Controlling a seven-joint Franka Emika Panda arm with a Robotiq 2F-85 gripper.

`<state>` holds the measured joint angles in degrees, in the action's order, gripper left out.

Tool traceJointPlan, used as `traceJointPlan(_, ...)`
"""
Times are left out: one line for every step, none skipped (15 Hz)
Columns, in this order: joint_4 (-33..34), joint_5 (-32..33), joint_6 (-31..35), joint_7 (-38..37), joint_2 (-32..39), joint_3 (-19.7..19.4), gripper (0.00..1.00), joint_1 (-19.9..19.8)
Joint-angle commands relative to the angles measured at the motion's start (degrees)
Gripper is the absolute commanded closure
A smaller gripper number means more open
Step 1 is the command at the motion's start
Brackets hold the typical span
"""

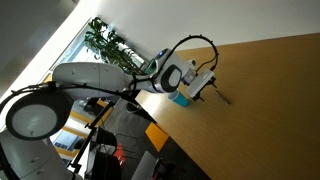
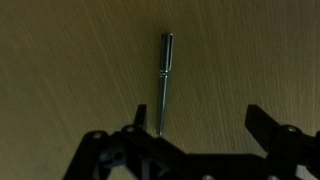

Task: Place the pen inside the light blue cup

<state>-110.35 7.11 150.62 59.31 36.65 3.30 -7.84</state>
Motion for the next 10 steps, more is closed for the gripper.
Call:
traceJointPlan(4.74,0.0,-2.71,1.56,3.2,1.56,0.0,-1.63)
traceJointPlan(5.69,0.1,-3.18,1.71,3.9,1.57,0.0,-1.76)
traceJointPlan(6.64,0.03,-3.72,1.89,4.64,1.67,0.0,-2.0)
traceJointPlan(7.66,0.11,-4.29,1.95,5.4,1.6,0.0,-2.15)
traceJointPlan(8.71,0.18,-4.82,1.93,6.19,1.5,0.0,-2.28)
traceJointPlan(9.42,0.2,-5.39,1.82,6.69,1.42,0.0,-2.36)
traceJointPlan(10.27,0.16,-6.12,1.94,7.28,1.47,0.0,-2.55)
traceJointPlan(11.04,0.15,-6.92,1.91,7.78,1.44,0.0,-2.63)
traceJointPlan(11.85,0.24,-7.56,1.87,8.42,1.33,0.0,-2.62)
traceJointPlan(12.55,0.28,-8.31,1.85,8.94,1.27,0.0,-2.61)
